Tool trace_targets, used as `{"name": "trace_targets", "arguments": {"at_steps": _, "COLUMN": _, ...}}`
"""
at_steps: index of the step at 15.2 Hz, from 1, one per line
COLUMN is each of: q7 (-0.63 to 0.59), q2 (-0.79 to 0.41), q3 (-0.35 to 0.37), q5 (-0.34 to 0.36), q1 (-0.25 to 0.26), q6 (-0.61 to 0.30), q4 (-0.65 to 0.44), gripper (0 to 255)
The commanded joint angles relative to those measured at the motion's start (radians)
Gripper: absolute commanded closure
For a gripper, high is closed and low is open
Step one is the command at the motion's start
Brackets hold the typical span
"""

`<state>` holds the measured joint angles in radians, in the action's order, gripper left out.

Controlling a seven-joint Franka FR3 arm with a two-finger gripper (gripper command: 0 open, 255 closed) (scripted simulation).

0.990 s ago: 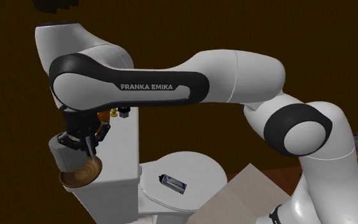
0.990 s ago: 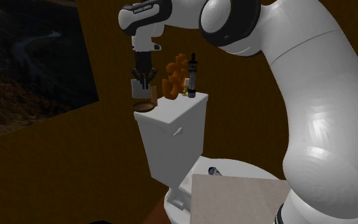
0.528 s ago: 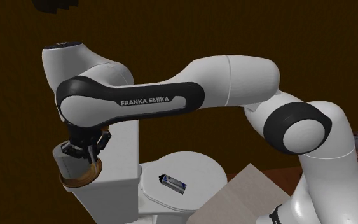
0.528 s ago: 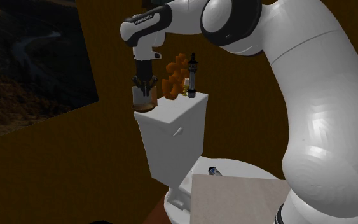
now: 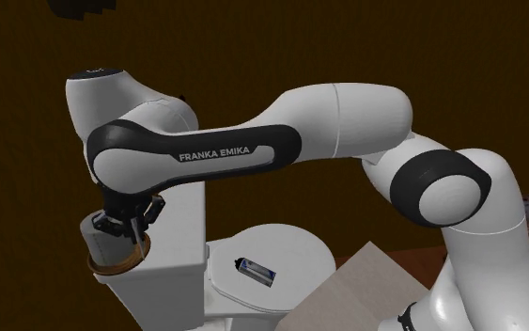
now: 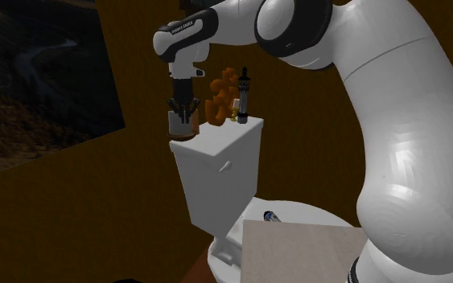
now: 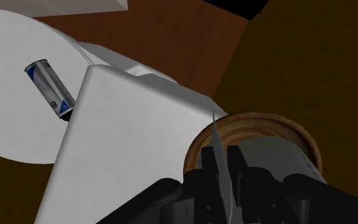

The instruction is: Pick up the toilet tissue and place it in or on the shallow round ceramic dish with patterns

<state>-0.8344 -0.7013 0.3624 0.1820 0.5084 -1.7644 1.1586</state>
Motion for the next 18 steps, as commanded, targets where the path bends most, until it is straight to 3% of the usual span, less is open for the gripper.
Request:
{"name": "trace_targets", "arguments": {"at_steps": 1, "q7": 0.0, "q2": -0.003, "q3": 0.0, "q5": 0.0, "q1": 0.0, "q6": -0.004, "q4": 0.005, "gripper": 255}}
{"name": "trace_targets", "arguments": {"at_steps": 2, "q7": 0.0, "q2": 0.002, "q3": 0.0, "q5": -0.001, "q1": -0.002, "q6": -0.007, "q4": 0.013, "gripper": 0}}
{"name": "trace_targets", "arguments": {"at_steps": 7, "q7": 0.0, "q2": -0.003, "q3": 0.0, "q5": 0.0, "q1": 0.0, "q6": -0.004, "q4": 0.005, "gripper": 0}}
{"name": "trace_targets", "arguments": {"at_steps": 11, "q7": 0.009, "q2": -0.021, "q3": -0.001, "q5": 0.0, "q1": 0.021, "q6": 0.136, "q4": -0.155, "gripper": 0}}
{"name": "trace_targets", "arguments": {"at_steps": 18, "q7": 0.009, "q2": -0.021, "q3": -0.001, "q5": 0.0, "q1": 0.021, "q6": 0.136, "q4": -0.156, "gripper": 0}}
